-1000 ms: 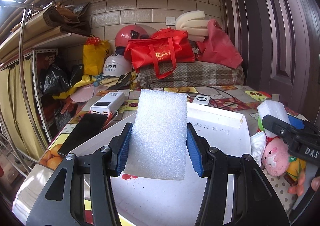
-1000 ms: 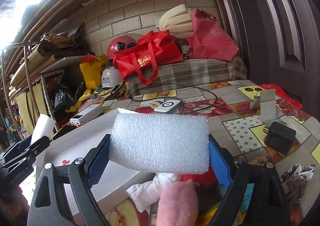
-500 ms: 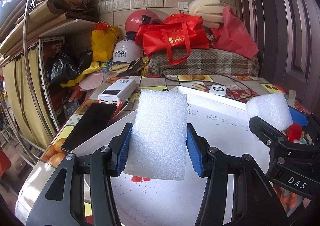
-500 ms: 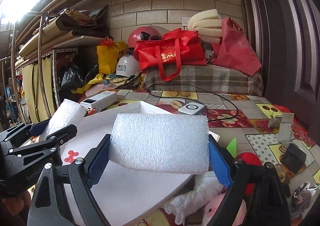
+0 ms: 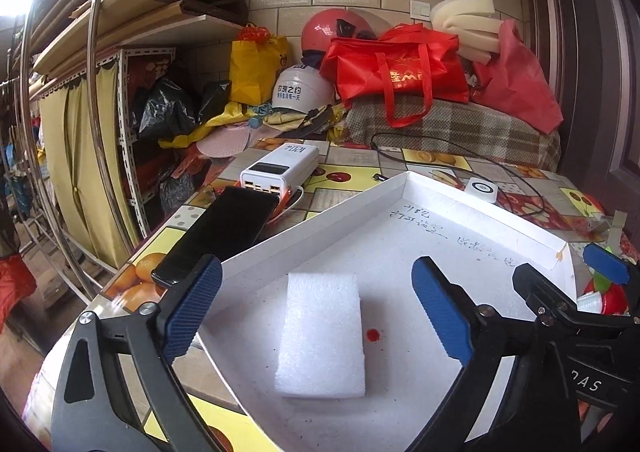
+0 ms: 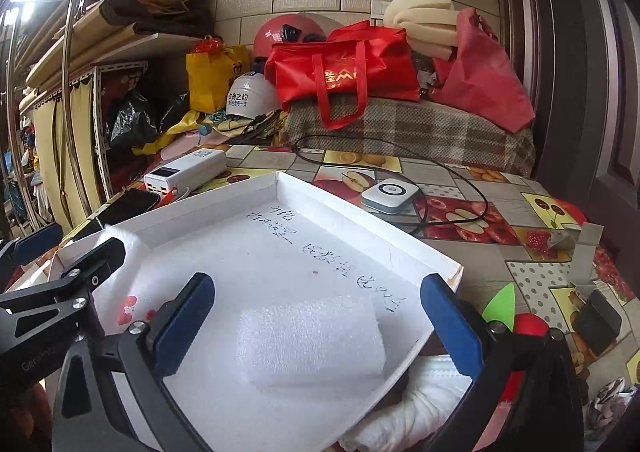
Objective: Organize soft objects
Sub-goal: 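Withdraw the left gripper from the tray back toward the pile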
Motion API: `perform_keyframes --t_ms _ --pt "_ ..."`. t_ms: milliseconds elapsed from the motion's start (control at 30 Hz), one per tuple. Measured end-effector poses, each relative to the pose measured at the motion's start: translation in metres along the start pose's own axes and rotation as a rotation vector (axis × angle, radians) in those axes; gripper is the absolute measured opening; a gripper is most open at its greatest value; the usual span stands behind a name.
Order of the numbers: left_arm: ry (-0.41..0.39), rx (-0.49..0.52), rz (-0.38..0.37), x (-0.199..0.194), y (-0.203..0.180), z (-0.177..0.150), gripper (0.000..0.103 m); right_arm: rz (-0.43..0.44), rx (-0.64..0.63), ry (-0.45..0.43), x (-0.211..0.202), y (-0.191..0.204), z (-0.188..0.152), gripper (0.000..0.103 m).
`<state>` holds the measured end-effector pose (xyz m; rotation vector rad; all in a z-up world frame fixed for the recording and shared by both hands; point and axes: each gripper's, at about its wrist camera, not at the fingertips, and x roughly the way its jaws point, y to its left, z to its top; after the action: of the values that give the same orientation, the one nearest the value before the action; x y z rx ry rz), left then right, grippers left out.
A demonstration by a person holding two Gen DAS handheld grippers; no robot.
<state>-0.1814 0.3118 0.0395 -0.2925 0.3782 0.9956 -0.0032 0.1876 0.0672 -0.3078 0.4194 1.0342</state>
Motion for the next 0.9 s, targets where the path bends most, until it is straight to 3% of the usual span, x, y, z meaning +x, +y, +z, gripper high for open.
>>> perform_keyframes --t_ms 333,533,767,900 --pt "-0.055 -0.016 0.009 -0.01 0.004 0.0 0.103 -0.021 -0.009 -0.05 -0.008 0.002 0.0 0.103" --pt "-0.164 -0.072 -0.041 -0.032 0.016 -0.003 0.103 -0.022 0.015 -0.145 -0.029 -0.003 -0.004 0.103" --pt "-0.106 -0.093 -0.143 -0.043 0.011 -0.011 0.103 0.04 -0.044 -0.196 -0.073 0.003 -0.024 0.103" --pt "-0.033 -0.071 -0.25 -0.045 -0.005 -0.017 0.103 0.082 -0.062 -0.19 -0.102 -0.004 -0.04 0.103"
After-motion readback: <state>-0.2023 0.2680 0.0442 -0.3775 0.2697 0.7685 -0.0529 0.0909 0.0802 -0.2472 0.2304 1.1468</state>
